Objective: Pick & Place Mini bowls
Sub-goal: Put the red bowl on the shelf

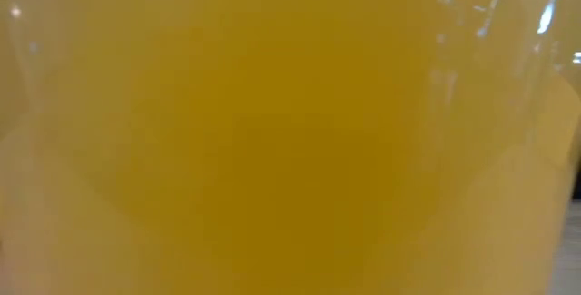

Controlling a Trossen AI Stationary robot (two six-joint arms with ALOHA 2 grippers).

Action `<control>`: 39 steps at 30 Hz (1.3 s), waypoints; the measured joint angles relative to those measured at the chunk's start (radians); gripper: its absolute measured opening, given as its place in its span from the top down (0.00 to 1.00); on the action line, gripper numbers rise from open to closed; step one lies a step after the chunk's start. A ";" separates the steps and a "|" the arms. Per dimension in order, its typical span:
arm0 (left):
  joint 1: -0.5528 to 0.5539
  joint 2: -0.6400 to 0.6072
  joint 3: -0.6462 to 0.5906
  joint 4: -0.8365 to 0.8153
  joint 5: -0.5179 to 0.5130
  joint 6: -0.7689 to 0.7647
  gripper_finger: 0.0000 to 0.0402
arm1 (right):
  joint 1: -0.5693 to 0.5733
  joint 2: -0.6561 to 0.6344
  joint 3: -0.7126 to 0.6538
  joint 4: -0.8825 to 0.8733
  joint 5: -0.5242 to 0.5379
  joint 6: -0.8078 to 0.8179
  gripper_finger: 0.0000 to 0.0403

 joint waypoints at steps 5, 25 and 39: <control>0.172 0.000 0.000 -0.025 0.002 0.009 0.99 | 0.000 0.000 0.000 0.000 0.000 0.000 0.71; 0.508 0.000 -0.042 -0.055 0.124 0.034 0.92 | 0.000 0.000 0.000 0.000 0.000 0.000 0.71; 0.508 0.000 -0.041 -0.057 0.118 0.001 0.87 | 0.000 0.000 0.000 0.000 0.000 0.000 0.71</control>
